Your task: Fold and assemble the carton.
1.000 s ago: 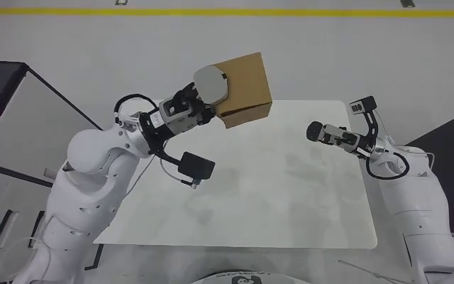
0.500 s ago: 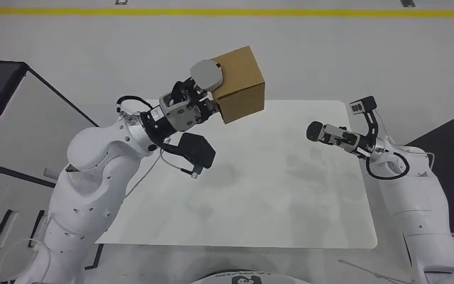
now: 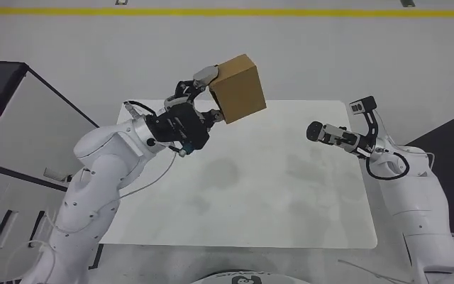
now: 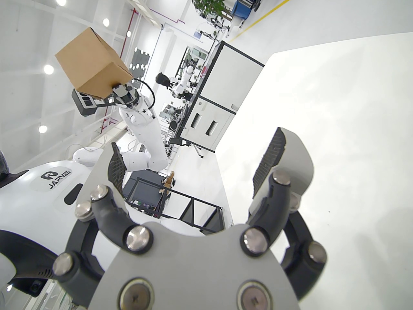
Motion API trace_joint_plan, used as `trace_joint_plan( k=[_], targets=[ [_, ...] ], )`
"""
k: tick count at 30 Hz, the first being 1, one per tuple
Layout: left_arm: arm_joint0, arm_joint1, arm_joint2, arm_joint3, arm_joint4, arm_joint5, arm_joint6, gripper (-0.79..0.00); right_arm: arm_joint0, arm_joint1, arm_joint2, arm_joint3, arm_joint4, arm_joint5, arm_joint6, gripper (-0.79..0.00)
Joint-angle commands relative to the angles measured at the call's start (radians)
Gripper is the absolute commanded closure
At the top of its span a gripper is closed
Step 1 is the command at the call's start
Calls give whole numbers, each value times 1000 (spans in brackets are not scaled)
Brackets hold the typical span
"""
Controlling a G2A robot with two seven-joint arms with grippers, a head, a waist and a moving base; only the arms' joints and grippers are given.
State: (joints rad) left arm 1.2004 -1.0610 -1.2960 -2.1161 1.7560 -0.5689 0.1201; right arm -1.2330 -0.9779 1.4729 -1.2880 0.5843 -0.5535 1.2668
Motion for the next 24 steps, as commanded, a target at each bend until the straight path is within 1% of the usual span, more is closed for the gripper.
trace_joint_plan(
  k=[1, 2, 5, 6, 11, 15, 17, 24],
  targets=[
    [4, -1, -1, 4, -9, 10, 0, 0, 0, 0, 0, 0, 0, 0, 0, -785],
    [17, -4, -4, 15, -49, 41, -12, 0, 0, 0, 0, 0, 0, 0, 0, -785],
    [30, -6, -3, 11, -110, 37, -66, 0, 0, 0, 0, 0, 0, 0, 0, -785],
    [37, -8, -1, 16, -155, 41, -78, 0, 0, 0, 0, 0, 0, 0, 0, -785],
    [37, -14, -3, 17, -309, 39, -166, 0, 0, 0, 0, 0, 0, 0, 0, -785],
    [35, -19, 2, 31, -491, 33, -271, 0, 0, 0, 0, 0, 0, 0, 0, -785],
    [44, -23, 4, 45, -605, 64, -320, 0, 0, 0, 0, 0, 0, 0, 0, -785],
    [47, -24, 4, 46, -617, 71, -313, 0, 0, 0, 0, 0, 0, 0, 0, -785]
  ],
)
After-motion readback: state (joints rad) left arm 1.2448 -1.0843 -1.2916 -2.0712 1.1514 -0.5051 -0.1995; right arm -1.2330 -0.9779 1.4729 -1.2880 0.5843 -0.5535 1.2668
